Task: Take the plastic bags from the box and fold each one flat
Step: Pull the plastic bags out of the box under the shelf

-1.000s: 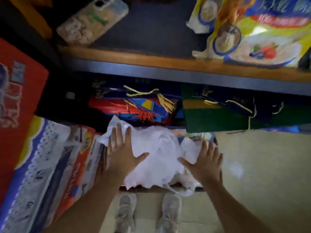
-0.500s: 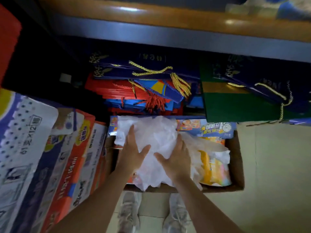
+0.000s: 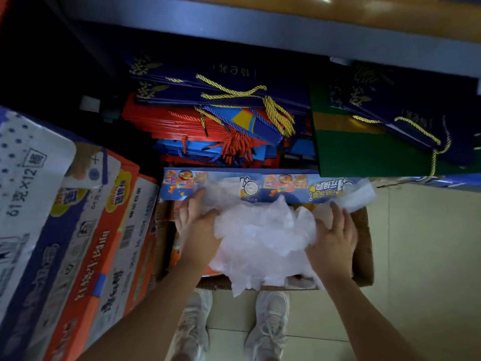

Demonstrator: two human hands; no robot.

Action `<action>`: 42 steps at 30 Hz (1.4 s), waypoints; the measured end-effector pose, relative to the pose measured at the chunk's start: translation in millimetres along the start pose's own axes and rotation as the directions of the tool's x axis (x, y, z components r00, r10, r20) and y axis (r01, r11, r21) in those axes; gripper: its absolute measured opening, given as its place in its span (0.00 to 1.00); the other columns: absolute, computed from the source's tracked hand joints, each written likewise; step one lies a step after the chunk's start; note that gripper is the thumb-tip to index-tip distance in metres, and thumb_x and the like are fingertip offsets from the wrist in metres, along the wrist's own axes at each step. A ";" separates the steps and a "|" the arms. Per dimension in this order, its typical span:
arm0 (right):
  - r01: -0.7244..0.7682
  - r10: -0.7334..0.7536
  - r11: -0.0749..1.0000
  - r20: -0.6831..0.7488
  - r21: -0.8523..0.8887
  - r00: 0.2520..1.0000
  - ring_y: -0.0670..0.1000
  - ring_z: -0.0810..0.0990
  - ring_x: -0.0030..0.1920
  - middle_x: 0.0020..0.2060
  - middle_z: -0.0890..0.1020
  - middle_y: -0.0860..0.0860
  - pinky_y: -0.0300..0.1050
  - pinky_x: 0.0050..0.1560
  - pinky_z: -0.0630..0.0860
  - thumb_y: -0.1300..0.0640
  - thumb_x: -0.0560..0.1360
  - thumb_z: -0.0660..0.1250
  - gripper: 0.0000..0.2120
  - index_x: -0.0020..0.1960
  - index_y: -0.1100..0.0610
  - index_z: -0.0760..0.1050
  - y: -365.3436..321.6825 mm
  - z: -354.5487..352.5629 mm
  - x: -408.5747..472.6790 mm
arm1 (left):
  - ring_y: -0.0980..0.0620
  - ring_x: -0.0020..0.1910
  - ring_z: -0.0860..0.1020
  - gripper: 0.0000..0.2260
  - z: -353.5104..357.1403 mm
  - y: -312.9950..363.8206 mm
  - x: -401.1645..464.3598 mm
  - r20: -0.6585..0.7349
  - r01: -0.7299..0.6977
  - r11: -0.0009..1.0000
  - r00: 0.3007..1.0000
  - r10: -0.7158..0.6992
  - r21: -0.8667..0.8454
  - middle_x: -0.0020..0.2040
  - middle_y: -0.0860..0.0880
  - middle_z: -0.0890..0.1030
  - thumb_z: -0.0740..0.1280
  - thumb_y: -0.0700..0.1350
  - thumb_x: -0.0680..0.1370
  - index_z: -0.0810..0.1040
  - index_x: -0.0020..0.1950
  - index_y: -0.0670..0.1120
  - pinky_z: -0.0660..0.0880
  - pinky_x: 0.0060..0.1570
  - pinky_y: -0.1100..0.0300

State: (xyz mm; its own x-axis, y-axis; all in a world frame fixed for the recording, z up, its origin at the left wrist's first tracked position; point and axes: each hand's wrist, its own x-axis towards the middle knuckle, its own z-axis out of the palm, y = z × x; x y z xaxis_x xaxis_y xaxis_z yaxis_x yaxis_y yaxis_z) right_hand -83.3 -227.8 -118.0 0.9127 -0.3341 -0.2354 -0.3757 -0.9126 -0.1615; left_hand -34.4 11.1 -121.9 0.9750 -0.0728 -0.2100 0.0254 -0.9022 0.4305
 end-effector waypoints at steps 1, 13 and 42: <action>-0.019 0.015 0.995 0.041 0.100 0.999 0.69 0.70 0.62 0.63 0.72 0.66 0.60 0.63 0.65 0.60 0.64 0.58 0.23 0.58 0.62 0.74 0.3 2.2 1.0 | 0.42 0.59 0.70 0.11 0.5 -2.9 2.6 -0.006 -0.084 0.987 0.996 0.084 -0.139 0.61 0.41 0.74 0.74 0.42 0.60 0.80 0.41 0.42 0.68 0.57 0.51; -0.397 -0.079 0.329 0.444 0.857 0.893 0.43 0.79 0.50 0.47 0.79 0.43 0.34 0.48 0.76 0.55 0.73 0.63 0.15 0.59 0.46 0.67 -74.3 -37.7 -26.1 | 0.52 0.58 0.76 0.36 -18.0 83.2 -18.4 0.397 0.416 0.417 0.908 -0.136 -0.808 0.60 0.48 0.76 0.77 0.49 0.63 0.67 0.67 0.48 0.75 0.46 0.69; -0.414 0.283 0.740 0.312 0.530 0.907 0.64 0.79 0.48 0.46 0.80 0.62 0.50 0.45 0.72 0.54 0.66 0.64 0.20 0.55 0.63 0.74 -24.6 -171.2 -50.1 | 0.39 0.44 0.79 0.14 -170.8 52.9 -30.2 0.238 0.125 0.982 0.959 -0.156 0.140 0.48 0.40 0.80 0.63 0.38 0.75 0.72 0.60 0.47 0.76 0.42 0.49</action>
State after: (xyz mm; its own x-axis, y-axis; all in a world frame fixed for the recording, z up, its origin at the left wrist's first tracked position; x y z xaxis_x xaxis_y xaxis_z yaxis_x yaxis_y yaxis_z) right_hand -92.3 -228.9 61.8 0.6710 -0.4879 -0.5583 -0.7409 -0.4126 -0.5298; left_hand -24.8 38.2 57.1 0.8782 -0.0299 -0.4773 0.1163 -0.9548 0.2737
